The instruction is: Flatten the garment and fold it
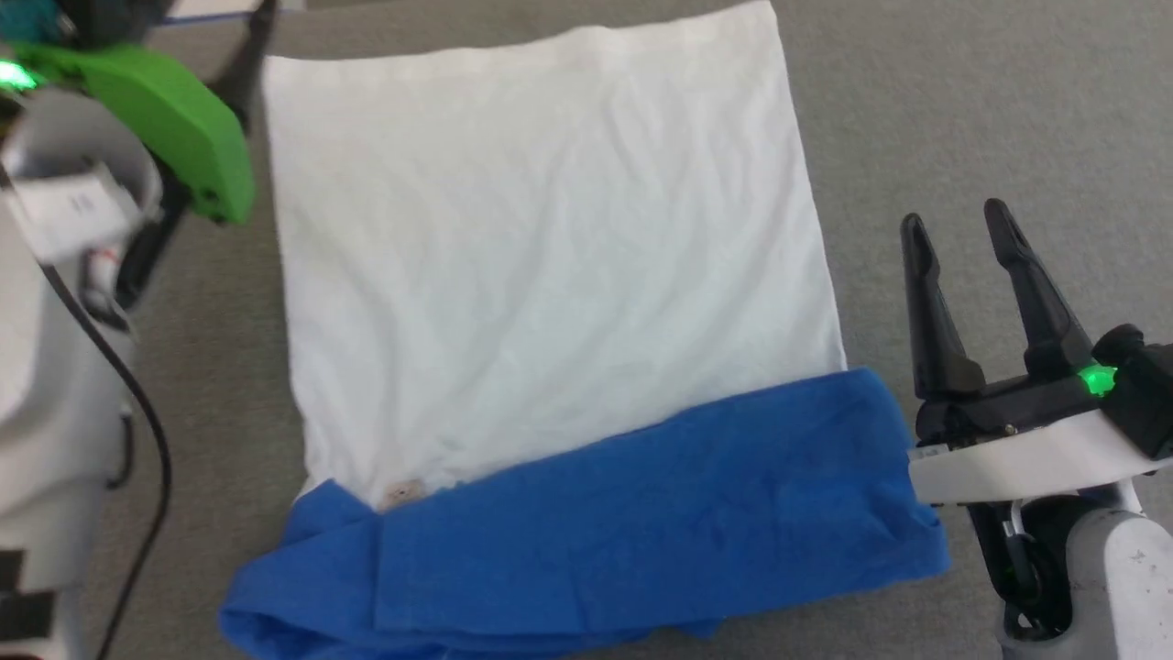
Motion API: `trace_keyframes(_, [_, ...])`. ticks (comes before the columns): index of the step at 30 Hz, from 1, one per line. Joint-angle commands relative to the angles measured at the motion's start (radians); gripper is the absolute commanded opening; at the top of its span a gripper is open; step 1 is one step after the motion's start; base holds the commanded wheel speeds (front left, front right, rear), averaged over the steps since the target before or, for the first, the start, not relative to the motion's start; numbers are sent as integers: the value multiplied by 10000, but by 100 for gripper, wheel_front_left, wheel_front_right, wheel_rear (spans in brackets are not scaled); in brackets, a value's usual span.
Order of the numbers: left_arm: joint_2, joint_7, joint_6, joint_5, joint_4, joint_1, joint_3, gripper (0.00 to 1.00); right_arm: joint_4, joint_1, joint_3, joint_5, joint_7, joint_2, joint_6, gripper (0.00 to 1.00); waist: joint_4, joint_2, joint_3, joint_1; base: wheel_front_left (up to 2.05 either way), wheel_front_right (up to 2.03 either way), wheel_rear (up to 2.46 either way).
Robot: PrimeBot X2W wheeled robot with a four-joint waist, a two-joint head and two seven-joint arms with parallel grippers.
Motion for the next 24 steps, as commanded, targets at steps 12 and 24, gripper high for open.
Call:
trace_keyframes(12, [1413,4587,740,-256,1256,-1888,109,100,558,-586,653,607,-558,16,-13,100,-1735,0,2093,-1,0,0,0])
trace_keyframes(24, [1978,6662,1545,-303,634,-1798,184,37,869,-1098,1010,621,-736,16,-13,100,-1650,0,2715,-1,0,0,0])
